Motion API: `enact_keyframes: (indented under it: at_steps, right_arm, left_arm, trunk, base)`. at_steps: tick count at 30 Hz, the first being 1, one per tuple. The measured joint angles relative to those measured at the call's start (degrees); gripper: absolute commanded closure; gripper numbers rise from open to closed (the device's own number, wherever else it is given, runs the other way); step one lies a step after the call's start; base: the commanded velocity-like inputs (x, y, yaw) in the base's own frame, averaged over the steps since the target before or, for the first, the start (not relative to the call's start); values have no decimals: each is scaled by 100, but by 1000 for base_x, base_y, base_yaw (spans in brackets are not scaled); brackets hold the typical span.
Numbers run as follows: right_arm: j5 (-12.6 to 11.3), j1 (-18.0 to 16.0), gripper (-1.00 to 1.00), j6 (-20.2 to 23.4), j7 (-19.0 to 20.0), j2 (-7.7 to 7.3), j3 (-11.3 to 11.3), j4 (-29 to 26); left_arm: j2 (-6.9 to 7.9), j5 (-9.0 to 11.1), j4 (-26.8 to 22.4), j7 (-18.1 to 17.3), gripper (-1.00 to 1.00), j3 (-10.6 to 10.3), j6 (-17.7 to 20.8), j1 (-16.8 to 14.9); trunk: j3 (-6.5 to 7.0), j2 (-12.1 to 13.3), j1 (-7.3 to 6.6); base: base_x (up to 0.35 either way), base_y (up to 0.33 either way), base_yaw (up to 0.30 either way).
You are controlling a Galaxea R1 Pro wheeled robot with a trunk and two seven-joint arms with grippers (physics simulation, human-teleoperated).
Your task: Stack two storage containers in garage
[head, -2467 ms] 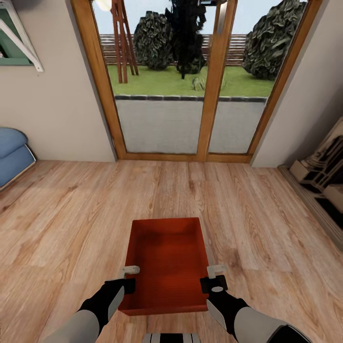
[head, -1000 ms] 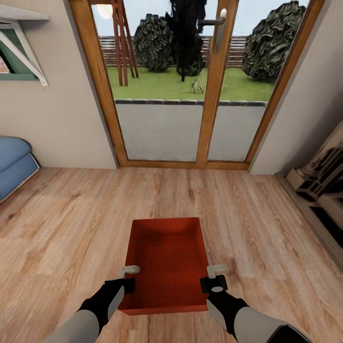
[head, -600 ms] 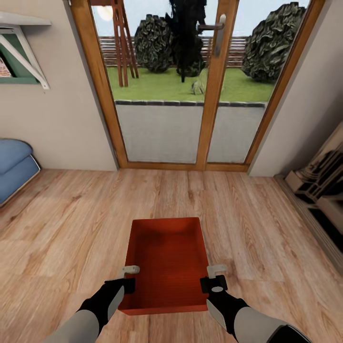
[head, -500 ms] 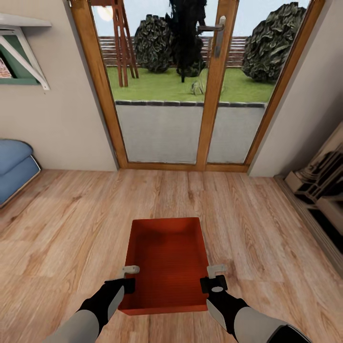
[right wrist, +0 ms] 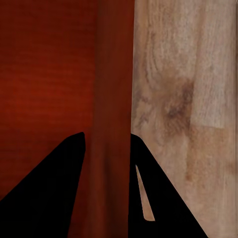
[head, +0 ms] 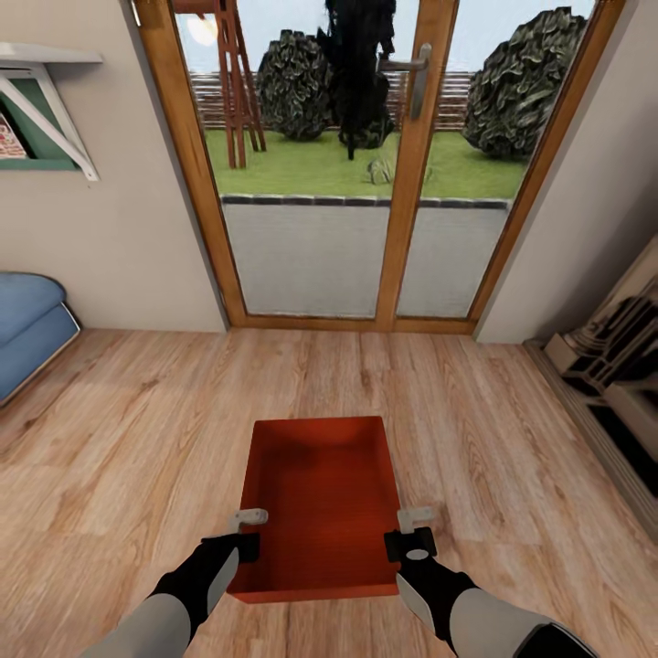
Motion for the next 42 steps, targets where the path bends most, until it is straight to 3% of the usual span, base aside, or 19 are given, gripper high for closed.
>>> enact_keyframes:
  at_steps: [42]
  right_arm:
    - [19,-3,100,30,1,-4,-4,-15]
  left_arm:
    - [-1,7,6,0,100,12,3,1]
  trunk:
    - [754,1685,-923]
  base:
    - [0,0,0]
